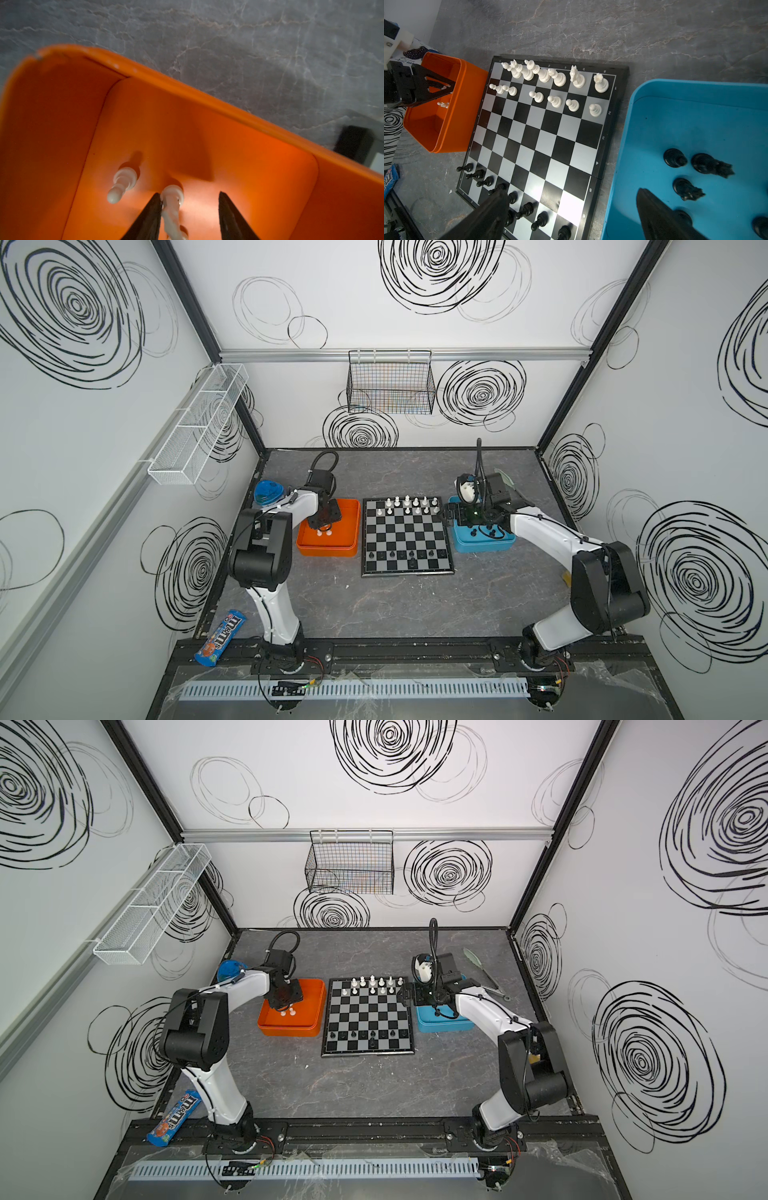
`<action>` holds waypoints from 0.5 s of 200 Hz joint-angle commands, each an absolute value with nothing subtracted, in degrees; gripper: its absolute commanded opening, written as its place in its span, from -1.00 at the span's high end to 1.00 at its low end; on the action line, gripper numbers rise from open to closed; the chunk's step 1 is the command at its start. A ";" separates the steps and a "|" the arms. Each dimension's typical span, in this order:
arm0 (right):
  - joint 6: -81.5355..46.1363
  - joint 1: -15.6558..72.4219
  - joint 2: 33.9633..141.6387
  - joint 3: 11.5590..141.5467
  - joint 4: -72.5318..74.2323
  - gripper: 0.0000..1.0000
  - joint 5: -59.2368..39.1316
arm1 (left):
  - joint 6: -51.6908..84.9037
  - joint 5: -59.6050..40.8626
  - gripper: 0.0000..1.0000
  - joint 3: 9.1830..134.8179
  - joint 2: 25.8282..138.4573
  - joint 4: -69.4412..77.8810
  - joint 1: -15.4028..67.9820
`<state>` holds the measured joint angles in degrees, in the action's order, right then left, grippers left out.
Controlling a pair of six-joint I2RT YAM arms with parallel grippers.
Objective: Set up the chess pieces on the board
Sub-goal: 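Lower the left gripper into the orange tray and close on a white piece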
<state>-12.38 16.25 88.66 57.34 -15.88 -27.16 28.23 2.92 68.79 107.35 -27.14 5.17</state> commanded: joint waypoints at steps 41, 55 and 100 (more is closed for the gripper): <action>-11.43 15.67 90.01 57.22 -14.46 -1.00 -27.86 | 27.75 4.69 0.25 71.36 108.89 -27.29 5.19; -11.41 15.65 90.09 57.22 -14.46 -1.00 -27.99 | 27.52 4.74 0.28 71.46 108.98 -27.33 5.10; -11.40 15.59 90.35 57.22 -14.60 -1.00 -28.02 | 26.98 4.77 0.41 71.46 109.42 -27.59 4.92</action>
